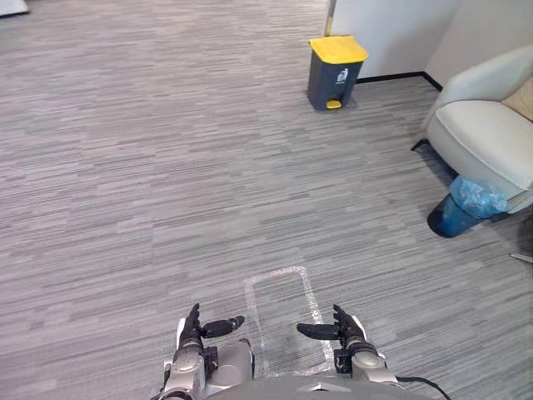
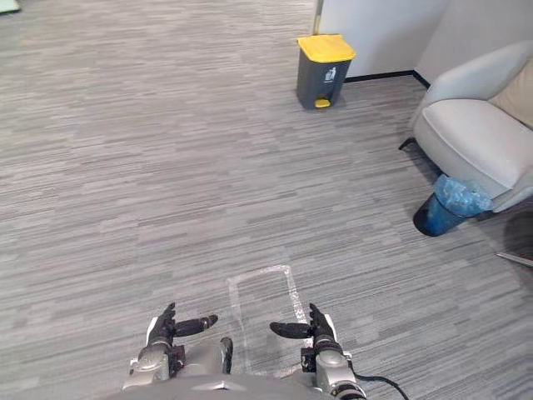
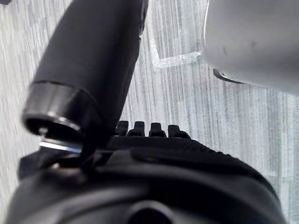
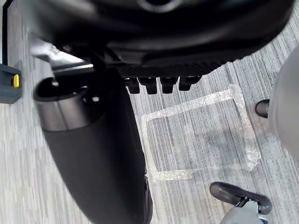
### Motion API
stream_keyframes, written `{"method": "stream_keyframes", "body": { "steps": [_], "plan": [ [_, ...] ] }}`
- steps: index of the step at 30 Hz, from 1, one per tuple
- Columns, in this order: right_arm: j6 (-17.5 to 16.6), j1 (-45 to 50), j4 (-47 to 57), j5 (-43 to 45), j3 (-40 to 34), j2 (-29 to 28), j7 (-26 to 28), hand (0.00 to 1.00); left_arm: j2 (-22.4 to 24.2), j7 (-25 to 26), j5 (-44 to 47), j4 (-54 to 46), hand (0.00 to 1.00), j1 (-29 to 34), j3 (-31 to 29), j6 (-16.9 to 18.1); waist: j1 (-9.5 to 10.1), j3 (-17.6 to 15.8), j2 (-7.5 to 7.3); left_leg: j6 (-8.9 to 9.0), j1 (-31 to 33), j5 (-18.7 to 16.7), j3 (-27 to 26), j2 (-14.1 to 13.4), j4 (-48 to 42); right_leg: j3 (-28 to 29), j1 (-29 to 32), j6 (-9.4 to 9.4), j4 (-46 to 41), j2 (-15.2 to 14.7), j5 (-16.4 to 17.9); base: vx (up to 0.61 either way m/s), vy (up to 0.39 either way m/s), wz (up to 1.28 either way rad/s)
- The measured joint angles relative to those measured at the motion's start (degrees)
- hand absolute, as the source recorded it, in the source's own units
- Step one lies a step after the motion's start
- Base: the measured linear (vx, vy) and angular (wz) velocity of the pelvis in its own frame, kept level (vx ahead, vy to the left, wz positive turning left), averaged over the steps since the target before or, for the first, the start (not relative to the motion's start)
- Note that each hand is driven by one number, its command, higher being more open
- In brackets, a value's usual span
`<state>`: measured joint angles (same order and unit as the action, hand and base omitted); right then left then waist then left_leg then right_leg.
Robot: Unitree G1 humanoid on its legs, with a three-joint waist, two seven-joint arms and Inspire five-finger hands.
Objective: Organize the slippers on the shoe rack
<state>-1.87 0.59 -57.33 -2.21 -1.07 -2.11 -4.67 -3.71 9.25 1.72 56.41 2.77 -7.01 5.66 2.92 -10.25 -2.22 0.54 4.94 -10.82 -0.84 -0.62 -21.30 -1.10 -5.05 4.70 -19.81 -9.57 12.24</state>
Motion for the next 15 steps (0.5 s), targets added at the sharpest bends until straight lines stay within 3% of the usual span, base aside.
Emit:
{"method": "stream_keyframes", "body": {
  "steps": [1,2,4,7,9,10,11,13,15],
  "plan": [
    [0.1,-0.4,-0.1,0.0,0.1,0.0,0.4,1.0,-0.1,0.0,0.0,0.5,1.0,0.3,0.0,0.0,0.19,-0.3,0.41,-0.5,-3.8,-0.2,-3.2,-0.2,2.3,-0.8,2.2,0.96,-6.6,-1.1,-0.9,0.17,0.224,-1.22],
    [0.1,-0.8,-0.3,0.0,0.1,0.0,0.4,1.0,-0.2,-0.1,0.0,0.8,1.0,0.4,0.1,0.1,-0.03,-0.5,0.84,-1.01,-5.9,-0.3,-4.8,-0.5,3.4,-2.4,3.6,0.56,-10.3,-2.0,-1.3,0.2,0.245,-1.24],
    [-0.1,-1.6,-1.1,-0.1,1.2,0.1,0.4,1.0,-1.0,-0.1,-0.1,1.8,1.0,0.5,0.9,0.0,-0.54,-0.7,1.3,-1.66,-11.1,-0.5,-8.4,-1.4,6.7,-11.1,6.4,-2.3,-17.2,-3.8,0.9,0.18,0.152,-0.89],
    [-0.2,-2.2,-1.4,-0.6,3.0,0.2,0.5,1.0,-1.4,-0.4,-0.1,2.4,1.0,0.3,1.1,0.0,-0.54,-0.8,1.48,-1.57,-13.3,-0.4,-11.9,-3.8,9.5,-22.2,9.3,-3.38,-13.8,-2.1,2.2,0.13,-0.005,-0.59],
    [-0.2,-2.7,-1.5,-0.6,3.2,0.4,0.5,1.0,-1.5,-0.8,0.0,2.6,1.0,0.1,1.1,-0.1,-0.5,-0.9,1.28,-1.13,-14.0,-0.4,-14.4,-4.2,10.8,-27.4,11.0,-3.29,-7.2,-1.6,0.9,0.18,-0.082,-0.69],
    [-0.2,-2.8,-1.6,-0.6,3.3,0.6,0.5,1.0,-1.6,-1.0,0.0,2.6,1.0,0.1,1.0,-0.1,-0.55,-1.0,0.94,-0.59,-14.5,-0.7,-15.4,-3.8,11.1,-28.6,11.3,-3.44,-2.8,-1.3,-1.8,0.19,-0.108,-0.55],
    [-0.7,-3.1,-1.5,-0.6,3.4,0.8,0.5,1.0,-1.6,-1.0,-0.3,3.0,1.0,-0.3,1.1,-0.1,-0.8,-1.2,0.68,0.32,-15.2,-1.3,-15.7,-3.8,11.1,-27.7,11.1,-6.01,-1.0,-0.3,-5.8,0.19,-0.101,-0.56],
    [-0.7,-3.9,-2.1,-0.8,3.3,2.0,0.6,1.0,-0.8,-1.4,-0.3,3.5,1.0,-0.9,1.1,-0.2,-1.27,-2.2,2.6,0.75,-15.8,-1.4,-14.7,-4.9,11.4,-26.4,10.5,-6.73,0.2,2.1,-5.7,0.18,-0.113,-0.48],
    [-0.6,-4.1,-2.1,-0.9,2.4,2.7,0.5,1.0,-0.3,-2.1,-1.3,3.6,1.0,-1.1,1.2,-0.3,-1.66,-2.4,2.89,1.05,-16.1,-1.6,-13.4,-5.8,10.8,-26.1,10.2,-7.21,0.3,3.3,-4.2,0.17,-0.148,-0.2]
  ]
}}
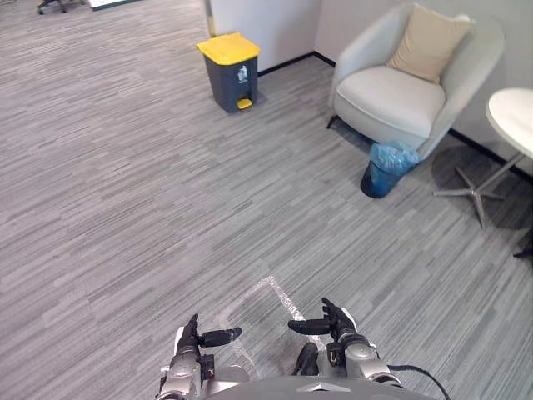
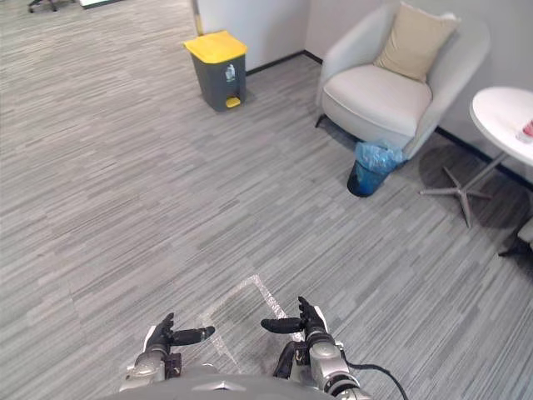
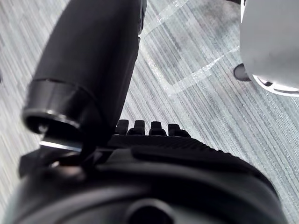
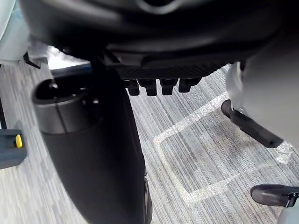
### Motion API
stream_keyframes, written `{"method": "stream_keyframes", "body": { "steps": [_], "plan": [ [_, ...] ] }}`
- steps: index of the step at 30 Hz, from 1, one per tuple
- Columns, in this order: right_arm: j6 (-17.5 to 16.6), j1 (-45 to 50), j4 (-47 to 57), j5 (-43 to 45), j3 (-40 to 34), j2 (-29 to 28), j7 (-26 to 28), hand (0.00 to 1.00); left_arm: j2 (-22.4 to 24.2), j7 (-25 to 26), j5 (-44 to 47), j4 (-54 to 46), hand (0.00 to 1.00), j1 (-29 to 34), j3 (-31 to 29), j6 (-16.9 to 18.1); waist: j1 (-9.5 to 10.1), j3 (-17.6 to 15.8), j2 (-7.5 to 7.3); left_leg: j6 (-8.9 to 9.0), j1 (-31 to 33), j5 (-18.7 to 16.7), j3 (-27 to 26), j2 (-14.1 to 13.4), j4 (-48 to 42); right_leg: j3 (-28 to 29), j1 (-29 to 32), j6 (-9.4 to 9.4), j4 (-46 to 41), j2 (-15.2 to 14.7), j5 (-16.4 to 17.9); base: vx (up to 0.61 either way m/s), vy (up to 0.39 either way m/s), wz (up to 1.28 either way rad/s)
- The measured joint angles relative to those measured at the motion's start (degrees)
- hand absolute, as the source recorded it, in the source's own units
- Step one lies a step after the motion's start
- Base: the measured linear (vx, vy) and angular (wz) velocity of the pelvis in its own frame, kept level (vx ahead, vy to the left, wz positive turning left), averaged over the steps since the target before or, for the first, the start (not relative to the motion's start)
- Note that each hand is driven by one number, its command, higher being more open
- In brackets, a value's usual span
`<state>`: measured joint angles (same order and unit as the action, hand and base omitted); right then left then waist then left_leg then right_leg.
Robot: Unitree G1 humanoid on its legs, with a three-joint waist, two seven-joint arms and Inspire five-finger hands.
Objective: Organize the slippers on the shoe rack
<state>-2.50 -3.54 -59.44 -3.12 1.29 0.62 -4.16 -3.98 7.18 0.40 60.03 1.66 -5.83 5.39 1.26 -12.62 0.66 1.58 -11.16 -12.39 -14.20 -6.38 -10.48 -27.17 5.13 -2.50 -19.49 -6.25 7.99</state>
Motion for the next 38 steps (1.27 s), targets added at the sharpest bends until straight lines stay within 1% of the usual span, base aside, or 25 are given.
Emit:
{"method": "stream_keyframes", "body": {
  "steps": [1,2,3,4,5,6,7,8,9,12,13,14,15,16,18,19,21,26,31,32,33,34,35,36,38],
  "plan": [
    [0.0,0.1,0.0,0.0,-0.3,0.1,0.0,1.0,0.1,-0.2,-0.4,0.0,1.0,-0.1,0.2,0.0,-0.08,0.0,0.0,0.29,0.0,-0.2,0.4,-0.4,-0.9,-0.1,-0.5,0.03,0.4,0.4,0.3,0.16,-0.145,0.0],
    [0.0,0.4,0.0,0.0,-0.9,0.4,-0.2,1.0,0.4,-0.4,-0.9,0.0,1.0,-0.3,0.5,-0.2,-0.21,-0.1,0.02,1.65,1.0,-1.0,1.1,-1.8,-5.1,-0.3,-2.2,0.04,1.9,1.6,0.5,0.13,-0.117,0.03],
    [0.0,0.8,0.1,0.1,-1.4,0.6,-0.2,1.0,0.6,-0.5,-1.1,-0.1,1.0,-0.5,0.5,-0.2,-0.16,-0.1,0.09,3.06,2.7,-1.9,1.7,-3.3,-11.0,-0.4,-4.0,0.04,3.6,2.7,0.5,0.2,-0.147,-0.04],
    [0.0,1.1,0.1,0.2,-1.6,0.9,-0.2,1.0,0.7,-0.8,-1.1,-0.3,1.0,-0.7,0.3,-0.3,0.0,-0.2,0.19,3.73,5.3,-2.3,2.8,-4.9,-18.8,0.1,-6.0,-0.15,5.2,4.0,0.4,0.17,-0.088,-0.34],
    [0.0,1.7,0.2,0.4,-1.6,1.2,-0.2,1.0,1.4,-0.9,-1.1,-1.0,1.0,-0.5,-0.7,-0.4,0.64,0.1,1.08,4.26,9.5,-3.0,4.8,-7.0,-29.8,1.7,-8.1,-0.84,6.9,6.0,0.7,0.23,-0.028,-0.89],
    [0.0,2.0,0.1,0.5,-1.6,1.7,-0.3,1.0,2.3,-0.9,-1.1,-2.0,1.0,-0.2,-1.8,-0.4,1.5,0.6,2.0,3.96,12.8,-5.3,6.2,-7.4,-34.7,4.6,-8.9,-1.27,7.2,7.2,0.9,0.21,0.082,-0.92],
    [0.0,2.0,0.1,0.5,-1.6,1.7,-0.3,1.0,2.3,-0.9,-1.1,-2.0,1.0,-0.2,-1.8,-0.4,1.57,0.6,2.03,3.92,13.1,-5.6,6.3,-7.3,-34.6,5.0,-9.0,-1.26,7.2,7.3,0.8,0.24,0.135,-1.05],
    [0.1,1.9,0.0,0.9,-1.8,1.8,-0.6,1.0,2.2,-0.9,-1.1,-2.1,1.0,-0.2,-1.8,-0.4,1.6,0.4,1.9,3.38,14.6,-6.8,6.7,-6.2,-32.5,7.3,-9.3,-1.01,7.3,7.3,0.6,0.19,0.136,-1.06],
    [0.1,2.0,0.1,1.0,-1.9,1.7,-1.0,1.0,2.2,-0.8,-1.1,-2.5,1.0,-0.2,-1.8,-0.4,1.67,0.4,1.78,2.66,16.3,-7.7,8.6,-4.6,-28.2,10.5,-9.5,-0.86,7.3,7.0,0.6,0.18,0.166,-1.43],
    [0.3,1.9,0.2,1.0,-2.7,1.5,-1.3,1.0,2.1,-0.4,-0.9,-2.6,1.0,-0.4,-2.0,-0.3,1.8,0.1,1.65,2.46,18.5,-7.1,15.1,-1.6,-18.5,16.8,-9.5,0.93,6.7,5.8,0.9,0.15,0.194,-1.19],
    [0.3,2.1,0.6,1.0,-2.9,1.7,-1.5,1.0,2.7,-0.1,-0.9,-2.5,1.0,-0.4,-2.4,-0.3,1.9,0.1,2.44,3.52,17.9,-2.1,19.4,-0.2,-13.6,20.5,-9.2,2.48,5.2,5.4,1.8,0.17,0.266,-1.42],
    [0.5,2.5,1.3,1.0,-3.0,1.9,-1.5,1.0,3.4,0.1,-0.7,-2.4,1.0,0.0,-2.5,-0.4,2.13,0.4,2.99,3.28,16.0,1.1,19.5,0.6,-12.5,23.2,-9.1,3.67,4.5,5.5,2.4,0.19,0.29,-1.21],
    [0.5,2.7,1.5,1.0,-3.0,1.8,-1.6,1.0,3.2,0.2,-0.7,-2.3,1.0,-0.1,-2.4,-0.4,1.87,0.6,2.83,3.82,15.7,0.7,19.1,1.3,-12.4,24.0,-9.1,3.85,4.9,4.9,2.3,0.29,0.388,-0.8],
    [0.7,2.6,1.4,1.0,-2.9,1.0,-1.5,1.0,2.6,0.1,-0.8,-2.6,1.0,-0.5,-2.2,-0.1,1.9,0.8,1.06,3.52,16.4,1.0,20.1,3.4,-15.3,25.7,-9.5,4.37,6.4,3.6,2.1,0.26,0.306,-0.48],
    [0.8,3.1,1.3,1.0,-2.9,0.0,-1.4,1.0,2.3,-0.1,-0.3,-2.4,1.0,-0.3,-2.4,-0.4,2.7,1.1,0.76,3.44,15.8,0.9,21.2,4.3,-15.3,27.5,-10.0,5.23,8.0,2.7,1.6,0.17,0.156,-0.49],
    [0.7,3.3,1.5,1.0,-2.9,-0.8,-1.4,1.0,2.2,0.2,-0.3,-2.4,1.0,-0.2,-2.4,-0.5,2.69,1.5,0.2,2.9,15.0,0.6,20.4,4.7,-14.2,28.1,-10.3,5.79,8.9,2.0,1.2,0.16,0.13,-0.37],
    [0.8,3.3,1.4,1.0,-2.9,-1.4,-1.1,1.0,2.4,0.1,-0.2,-2.4,1.0,-0.1,-2.4,-0.6,2.86,1.7,0.6,1.53,13.8,-0.2,19.1,4.8,-12.6,29.3,-10.3,6.38,9.4,1.9,0.8,0.13,0.138,-0.34],
    [0.9,4.2,1.4,1.0,-4.8,-2.0,-1.1,1.0,2.9,-0.2,-0.3,-2.3,1.0,0.8,-2.3,-1.0,2.85,3.1,0.71,1.05,9.8,-0.1,16.3,4.2,-7.5,32.1,-10.4,6.61,9.9,2.2,0.7,0.05,0.026,-0.34],
    [0.9,4.2,0.4,1.0,-5.6,-0.1,-1.2,1.0,3.1,0.0,-0.2,-2.2,1.0,1.3,-2.1,-0.9,2.9,3.7,1.2,0.48,8.2,0.4,14.9,3.5,-4.6,34.0,-9.9,6.99,11.0,2.9,-0.8,-0.02,-0.031,-0.25],
    [1.0,3.9,-0.2,1.0,-5.4,0.4,-1.2,1.0,3.2,0.0,-0.2,-2.1,1.0,1.3,-2.1,-0.9,2.93,3.7,1.34,0.47,8.2,0.4,14.2,3.0,-4.4,33.7,-9.4,7.6,11.3,3.2,-1.9,-0.06,-0.018,-0.63],
    [1.0,3.2,-1.4,1.0,-4.3,1.4,-1.2,1.0,3.4,0.0,0.1,-1.6,1.0,1.2,-2.1,-0.9,3.04,4.2,2.53,0.34,8.3,0.8,12.2,1.4,-3.4,29.4,-8.1,7.26,12.5,4.1,-5.3,-0.08,-0.056,-0.89],
    [1.0,2.9,-1.7,1.0,-4.0,1.9,-1.3,1.0,3.4,-0.1,0.2,-1.4,1.0,1.2,-2.1,-0.9,3.32,4.2,2.3,0.33,8.2,1.4,9.9,0.5,-2.4,22.4,-7.9,5.62,14.2,3.6,-6.5,-0.06,-0.066,-0.89],
    [1.0,2.9,-1.7,1.0,-4.0,1.7,-1.3,1.0,3.3,-0.2,0.2,-1.4,1.0,1.1,-2.1,-0.9,3.4,4.2,1.94,0.37,8.1,1.5,9.0,0.6,-2.1,19.1,-7.8,4.66,14.5,3.2,-6.1,-0.07,-0.091,-0.73],
    [1.2,2.7,-1.8,1.0,-3.9,1.8,-1.3,1.0,2.6,-0.1,0.2,-1.1,1.0,0.9,-1.9,-1.0,3.12,4.1,1.47,0.4,7.6,1.6,7.9,0.7,-2.1,17.6,-8.0,4.64,15.2,3.0,-6.6,-0.08,-0.042,-0.5],
    [1.1,3.0,-1.9,1.0,-3.9,2.5,-1.5,1.0,2.3,-0.2,0.2,-0.8,1.0,0.9,-1.3,-0.9,2.89,4.0,1.63,0.54,6.9,1.7,7.6,1.1,-2.2,18.8,-8.9,4.57,17.0,3.8,-7.9,-0.05,-0.007,-0.27]
  ]
}}
